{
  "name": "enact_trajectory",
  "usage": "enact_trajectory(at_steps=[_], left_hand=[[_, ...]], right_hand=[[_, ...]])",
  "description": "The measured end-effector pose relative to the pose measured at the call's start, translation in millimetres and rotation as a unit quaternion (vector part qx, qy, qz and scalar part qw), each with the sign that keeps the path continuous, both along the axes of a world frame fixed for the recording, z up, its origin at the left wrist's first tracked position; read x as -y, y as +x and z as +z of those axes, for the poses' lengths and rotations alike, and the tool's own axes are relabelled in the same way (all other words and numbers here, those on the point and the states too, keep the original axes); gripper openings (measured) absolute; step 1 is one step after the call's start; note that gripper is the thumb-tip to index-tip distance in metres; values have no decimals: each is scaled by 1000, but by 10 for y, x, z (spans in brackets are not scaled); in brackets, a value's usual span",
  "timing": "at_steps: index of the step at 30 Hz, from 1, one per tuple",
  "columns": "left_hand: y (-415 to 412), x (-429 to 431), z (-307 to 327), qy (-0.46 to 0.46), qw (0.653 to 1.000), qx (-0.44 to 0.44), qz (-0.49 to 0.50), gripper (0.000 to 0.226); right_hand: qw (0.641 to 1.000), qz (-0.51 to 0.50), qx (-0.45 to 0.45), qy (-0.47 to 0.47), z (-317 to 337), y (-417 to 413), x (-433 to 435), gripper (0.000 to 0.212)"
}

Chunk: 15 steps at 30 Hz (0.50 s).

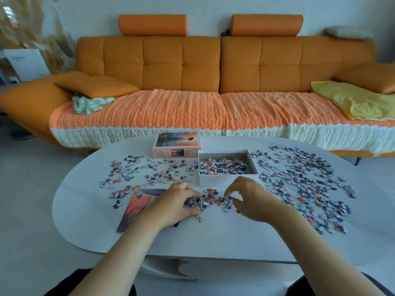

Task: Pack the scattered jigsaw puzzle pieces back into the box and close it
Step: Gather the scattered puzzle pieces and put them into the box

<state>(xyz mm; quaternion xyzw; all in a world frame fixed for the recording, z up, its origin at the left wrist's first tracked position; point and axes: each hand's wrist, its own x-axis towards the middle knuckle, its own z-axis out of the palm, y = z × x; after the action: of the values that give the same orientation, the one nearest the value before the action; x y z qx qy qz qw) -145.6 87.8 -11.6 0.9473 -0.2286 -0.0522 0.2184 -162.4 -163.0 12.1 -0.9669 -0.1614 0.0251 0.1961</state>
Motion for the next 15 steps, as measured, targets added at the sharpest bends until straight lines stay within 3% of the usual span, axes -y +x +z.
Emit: enact_trajectory(at_steps=[3, 6, 8, 12, 15], left_hand=[[-23, 97, -40, -34, 999, 2, 7, 51], [-87, 106, -69, -29, 998, 53, 12, 53], [-174, 65, -109, 23, 995, 91, 17, 64], [-388, -3, -222, 131, 990, 25, 51, 82], [-387, 3, -282, 150, 988, 19, 37, 86]], right_hand=[[994, -62, -64, -56, 30, -40, 124, 41], [990, -84, -93, -61, -44, -84, 109, 37], [993, -87, -70, -38, -98, -81, 45, 33], [999, -49, -19, 14, -164, -54, -117, 35], [999, -30, 43, 10, -168, -39, -213, 38]])
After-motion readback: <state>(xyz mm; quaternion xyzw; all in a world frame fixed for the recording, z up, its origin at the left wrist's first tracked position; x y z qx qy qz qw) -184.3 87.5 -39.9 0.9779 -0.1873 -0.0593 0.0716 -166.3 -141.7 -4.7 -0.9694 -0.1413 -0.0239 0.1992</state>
